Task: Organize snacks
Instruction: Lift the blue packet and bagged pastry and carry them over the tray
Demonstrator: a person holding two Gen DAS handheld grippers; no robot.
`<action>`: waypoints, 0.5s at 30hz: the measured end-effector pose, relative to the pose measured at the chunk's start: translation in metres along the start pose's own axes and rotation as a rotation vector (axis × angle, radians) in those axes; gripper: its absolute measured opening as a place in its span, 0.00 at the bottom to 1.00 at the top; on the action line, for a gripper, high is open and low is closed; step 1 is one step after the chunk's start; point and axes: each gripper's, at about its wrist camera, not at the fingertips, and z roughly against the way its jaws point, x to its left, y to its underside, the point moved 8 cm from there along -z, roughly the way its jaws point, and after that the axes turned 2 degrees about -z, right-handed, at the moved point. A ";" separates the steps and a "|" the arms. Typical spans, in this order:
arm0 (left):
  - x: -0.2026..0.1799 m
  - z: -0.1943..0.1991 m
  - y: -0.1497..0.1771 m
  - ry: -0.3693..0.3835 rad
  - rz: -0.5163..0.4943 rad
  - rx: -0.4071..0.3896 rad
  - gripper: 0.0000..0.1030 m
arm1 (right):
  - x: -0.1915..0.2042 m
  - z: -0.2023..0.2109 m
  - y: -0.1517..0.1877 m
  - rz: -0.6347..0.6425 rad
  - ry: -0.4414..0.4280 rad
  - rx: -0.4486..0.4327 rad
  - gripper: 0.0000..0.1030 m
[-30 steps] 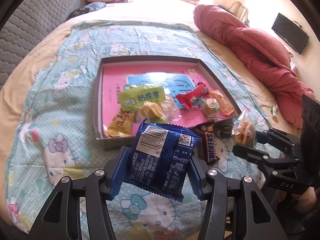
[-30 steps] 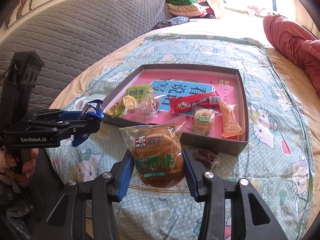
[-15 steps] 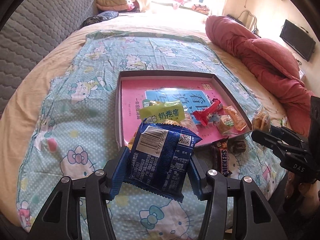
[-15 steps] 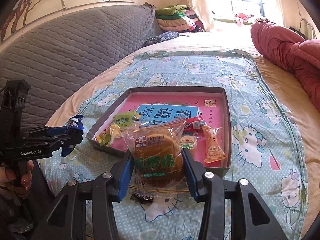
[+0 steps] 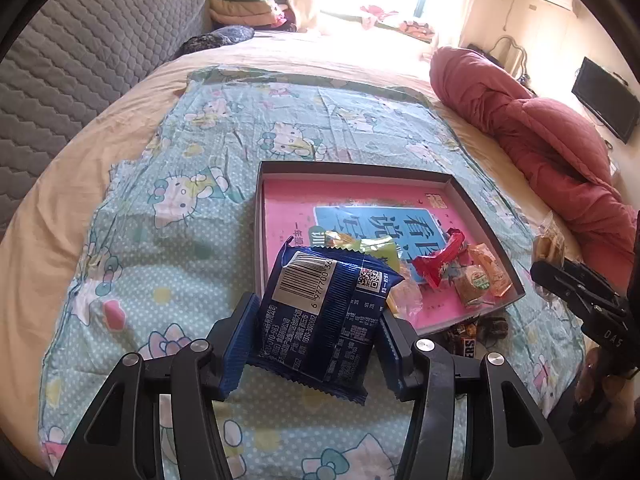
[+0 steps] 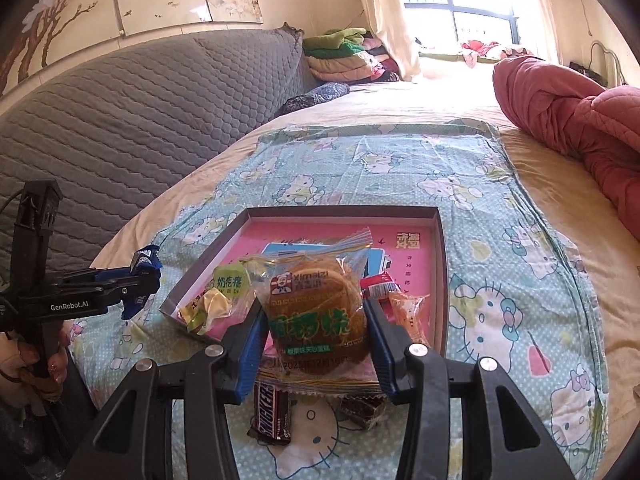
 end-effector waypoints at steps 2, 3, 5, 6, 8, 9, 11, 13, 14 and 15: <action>0.000 -0.002 -0.002 0.002 0.001 -0.001 0.55 | -0.001 -0.001 -0.005 0.005 0.008 -0.015 0.46; 0.000 -0.003 -0.003 0.002 0.001 0.000 0.55 | -0.002 -0.001 -0.007 0.004 0.011 -0.020 0.46; 0.000 -0.006 -0.003 0.002 0.001 0.005 0.55 | -0.004 -0.001 -0.011 -0.003 0.016 -0.030 0.46; 0.000 -0.007 -0.003 0.004 0.003 0.008 0.55 | -0.006 -0.002 -0.012 -0.006 0.019 -0.032 0.46; 0.000 -0.010 -0.004 0.004 0.004 0.010 0.55 | -0.010 -0.003 -0.013 -0.019 0.021 -0.035 0.46; 0.000 -0.011 -0.005 0.002 0.004 0.009 0.55 | -0.011 -0.004 -0.014 -0.025 0.021 -0.035 0.46; 0.000 -0.012 -0.007 -0.002 0.004 0.004 0.55 | -0.013 -0.004 -0.015 -0.030 0.023 -0.037 0.46; 0.000 -0.013 -0.009 -0.005 0.002 -0.005 0.55 | -0.015 -0.004 -0.018 -0.034 0.024 -0.043 0.46; 0.000 -0.014 -0.010 -0.003 0.001 -0.007 0.55 | -0.014 -0.004 -0.018 -0.037 0.022 -0.046 0.46; 0.000 -0.015 -0.010 -0.005 0.000 -0.004 0.55 | -0.015 -0.003 -0.020 -0.039 0.023 -0.051 0.46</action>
